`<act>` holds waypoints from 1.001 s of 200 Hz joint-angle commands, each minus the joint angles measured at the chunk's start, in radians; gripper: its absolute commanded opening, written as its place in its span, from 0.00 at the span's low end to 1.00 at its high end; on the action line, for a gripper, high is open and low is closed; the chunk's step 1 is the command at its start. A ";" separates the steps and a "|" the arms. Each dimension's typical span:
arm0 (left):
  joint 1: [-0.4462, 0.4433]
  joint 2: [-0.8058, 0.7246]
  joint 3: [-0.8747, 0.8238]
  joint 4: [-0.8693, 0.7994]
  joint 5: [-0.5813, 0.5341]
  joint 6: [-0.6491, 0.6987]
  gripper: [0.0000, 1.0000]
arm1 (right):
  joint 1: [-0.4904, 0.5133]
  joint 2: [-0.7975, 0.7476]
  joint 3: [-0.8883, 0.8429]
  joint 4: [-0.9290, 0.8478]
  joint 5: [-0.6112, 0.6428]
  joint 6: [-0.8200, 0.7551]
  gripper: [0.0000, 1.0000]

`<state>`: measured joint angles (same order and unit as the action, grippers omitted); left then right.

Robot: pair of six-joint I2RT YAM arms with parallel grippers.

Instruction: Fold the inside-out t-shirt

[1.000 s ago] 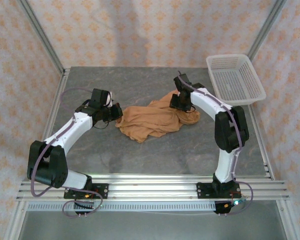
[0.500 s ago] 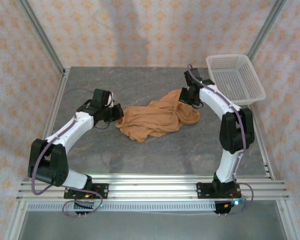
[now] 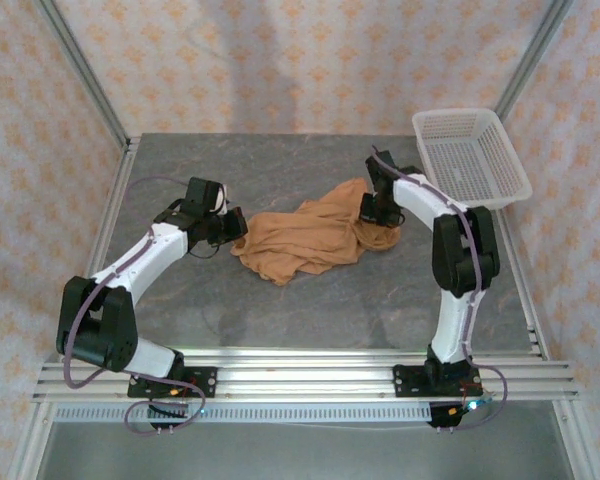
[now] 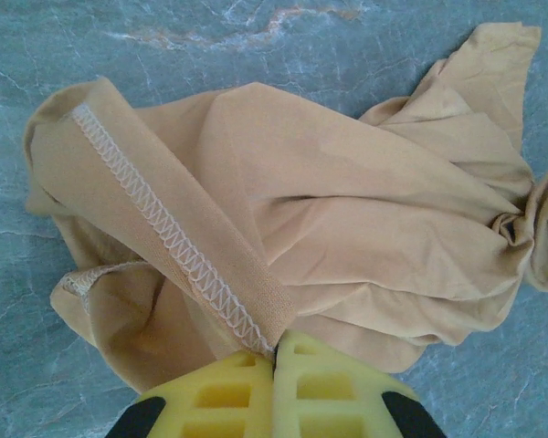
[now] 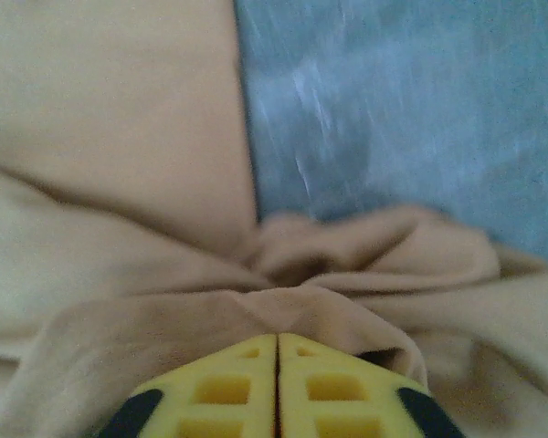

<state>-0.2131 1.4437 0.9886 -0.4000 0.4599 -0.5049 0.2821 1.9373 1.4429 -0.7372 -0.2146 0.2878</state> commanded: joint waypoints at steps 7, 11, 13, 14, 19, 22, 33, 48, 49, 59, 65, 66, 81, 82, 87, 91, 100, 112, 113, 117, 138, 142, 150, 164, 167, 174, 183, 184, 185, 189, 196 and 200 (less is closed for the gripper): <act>-0.011 0.014 0.033 0.003 0.000 -0.003 0.00 | 0.027 -0.099 -0.101 0.045 -0.001 0.036 0.35; -0.011 0.012 0.034 0.003 0.000 -0.003 0.00 | 0.027 -0.104 -0.111 0.052 0.000 0.041 0.39; -0.012 0.012 0.034 0.003 0.001 -0.002 0.00 | 0.027 -0.105 -0.115 0.054 0.001 0.043 0.40; -0.012 0.012 0.034 0.003 0.001 -0.003 0.00 | 0.027 -0.105 -0.117 0.054 0.000 0.043 0.41; -0.013 0.011 0.033 0.001 -0.001 -0.002 0.00 | 0.027 -0.106 -0.127 0.059 0.001 0.044 0.43; -0.013 0.011 0.033 0.000 -0.001 -0.001 0.00 | 0.027 -0.107 -0.130 0.061 0.002 0.044 0.44; -0.013 0.006 0.032 -0.003 -0.004 0.002 0.00 | 0.027 -0.101 -0.135 0.062 0.008 0.044 0.47; -0.013 0.002 0.029 -0.008 -0.006 0.003 0.00 | 0.028 -0.087 -0.130 0.055 0.012 0.045 0.48; -0.013 0.002 0.029 -0.008 -0.007 0.004 0.00 | 0.027 -0.086 -0.130 0.055 0.012 0.044 0.48; -0.013 -0.002 0.026 -0.008 -0.009 0.005 0.00 | 0.027 -0.081 -0.133 0.057 0.014 0.045 0.48; -0.012 -0.003 0.024 -0.008 -0.009 0.005 0.00 | 0.027 -0.083 -0.136 0.060 0.018 0.046 0.48; -0.013 -0.003 0.024 -0.008 -0.009 0.005 0.00 | 0.027 -0.083 -0.137 0.061 0.019 0.046 0.48; -0.012 -0.003 0.019 -0.009 -0.010 0.006 0.00 | 0.028 -0.082 -0.142 0.073 0.032 0.048 0.42; -0.012 -0.002 0.019 -0.008 -0.010 0.007 0.00 | 0.028 -0.082 -0.141 0.073 0.033 0.048 0.41; -0.013 -0.002 0.018 -0.008 -0.010 0.007 0.00 | 0.027 -0.080 -0.139 0.073 0.038 0.047 0.36; -0.012 0.000 0.018 -0.008 -0.010 0.009 0.00 | 0.026 -0.078 -0.138 0.072 0.042 0.045 0.32; -0.012 0.001 0.019 -0.010 -0.010 0.008 0.00 | 0.027 -0.074 -0.132 0.069 0.052 0.041 0.23; -0.013 0.000 0.020 -0.012 -0.011 0.011 0.00 | 0.028 -0.070 -0.123 0.067 0.068 0.034 0.11; -0.012 0.000 0.019 -0.013 -0.012 0.012 0.00 | 0.028 -0.069 -0.123 0.066 0.070 0.033 0.10; -0.013 -0.001 0.019 -0.015 -0.013 0.012 0.00 | 0.027 -0.069 -0.120 0.061 0.075 0.030 0.07; -0.013 -0.004 0.026 -0.025 -0.019 0.018 0.00 | 0.026 -0.080 -0.092 0.023 0.104 0.015 0.00; -0.013 -0.005 0.026 -0.027 -0.022 0.019 0.00 | 0.028 -0.091 -0.088 0.016 0.106 0.012 0.00; -0.012 -0.005 0.030 -0.030 -0.023 0.021 0.00 | 0.028 -0.115 -0.082 0.001 0.109 0.009 0.00; -0.013 -0.002 0.033 -0.031 -0.026 0.021 0.00 | 0.031 -0.167 -0.069 -0.033 0.118 0.004 0.00; -0.013 -0.002 0.035 -0.030 -0.026 0.021 0.00 | 0.031 -0.180 -0.067 -0.041 0.119 0.003 0.00; -0.012 0.002 0.037 -0.028 -0.024 0.019 0.00 | 0.031 -0.209 -0.059 -0.055 0.121 0.002 0.00; -0.012 0.008 0.040 -0.022 -0.021 0.016 0.00 | 0.030 -0.242 -0.048 -0.079 0.121 0.002 0.00; -0.012 0.008 0.039 -0.021 -0.020 0.015 0.00 | 0.031 -0.246 -0.048 -0.080 0.122 0.002 0.00; -0.013 0.010 0.039 -0.021 -0.020 0.015 0.00 | 0.031 -0.250 -0.046 -0.083 0.121 0.002 0.00; -0.014 0.012 0.041 -0.019 -0.018 0.014 0.00 | 0.031 -0.261 -0.039 -0.091 0.116 0.002 0.00; -0.013 0.017 0.043 -0.014 -0.014 0.012 0.00 | 0.030 -0.283 -0.029 -0.108 0.107 0.002 0.00; -0.012 0.020 0.044 -0.013 -0.012 0.011 0.00 | 0.031 -0.293 -0.021 -0.119 0.101 0.001 0.00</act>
<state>-0.2211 1.4513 0.9962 -0.4068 0.4599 -0.4999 0.3115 1.7576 1.3502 -0.7624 -0.1371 0.3088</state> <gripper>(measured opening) 0.058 0.041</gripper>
